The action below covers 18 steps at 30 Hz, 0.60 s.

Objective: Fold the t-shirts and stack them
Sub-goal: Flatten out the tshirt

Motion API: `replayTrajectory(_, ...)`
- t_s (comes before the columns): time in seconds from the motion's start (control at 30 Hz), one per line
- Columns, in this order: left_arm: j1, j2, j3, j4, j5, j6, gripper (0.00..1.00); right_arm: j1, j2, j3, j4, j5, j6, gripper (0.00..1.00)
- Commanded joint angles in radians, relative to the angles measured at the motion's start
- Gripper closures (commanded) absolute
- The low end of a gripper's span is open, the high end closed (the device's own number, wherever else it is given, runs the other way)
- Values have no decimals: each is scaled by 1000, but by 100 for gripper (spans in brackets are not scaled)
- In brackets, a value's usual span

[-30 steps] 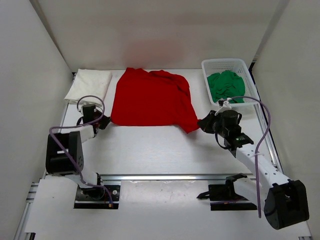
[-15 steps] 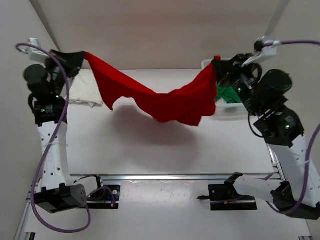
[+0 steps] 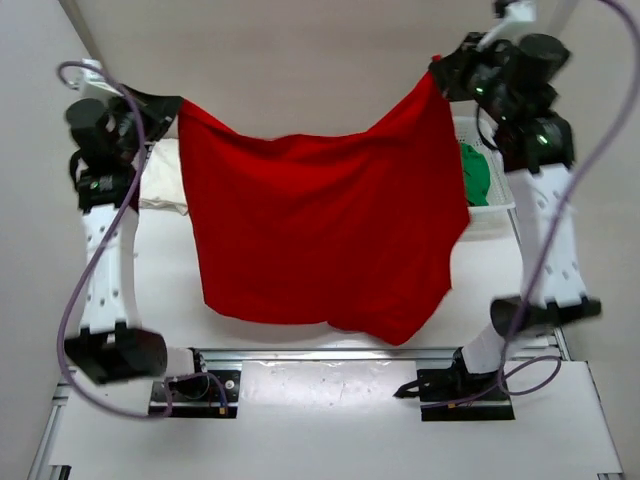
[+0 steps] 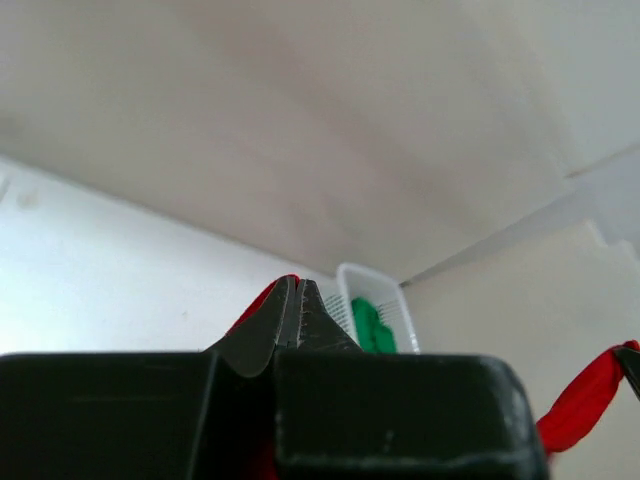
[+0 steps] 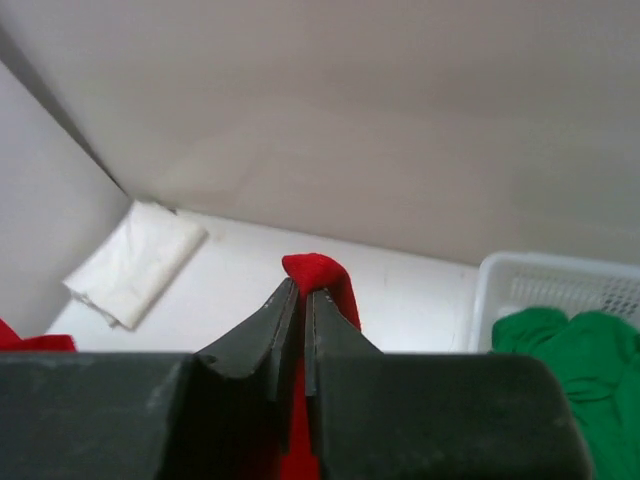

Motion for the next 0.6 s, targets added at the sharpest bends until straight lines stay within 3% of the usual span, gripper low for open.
replayTrajectory(0.0, -32, 137, -26, -16, -71, 20, 100, -27, 200, 98, -36, -89, -14, 100)
replayTrajectory(0.13, -72, 318, 124, -62, -80, 25, 100, -30, 373, 318, -38, -63, -26, 100)
replayTrajectory(0.23, -107, 381, 295, -132, -147, 65, 100, -69, 362, 295, 68, -104, 37, 100)
replayTrajectory(0.33, -77, 400, 440, -120, -112, 7, 100, -95, 331, 330, 172, -103, 61, 99)
replayTrajectory(0.47, -9, 393, 516, -91, -78, -39, 100, -112, 252, 286, 269, -103, 74, 100)
replayTrajectory(0.57, 24, 378, 508, -80, -74, -44, 100, -135, 223, 263, 245, -113, 71, 100)
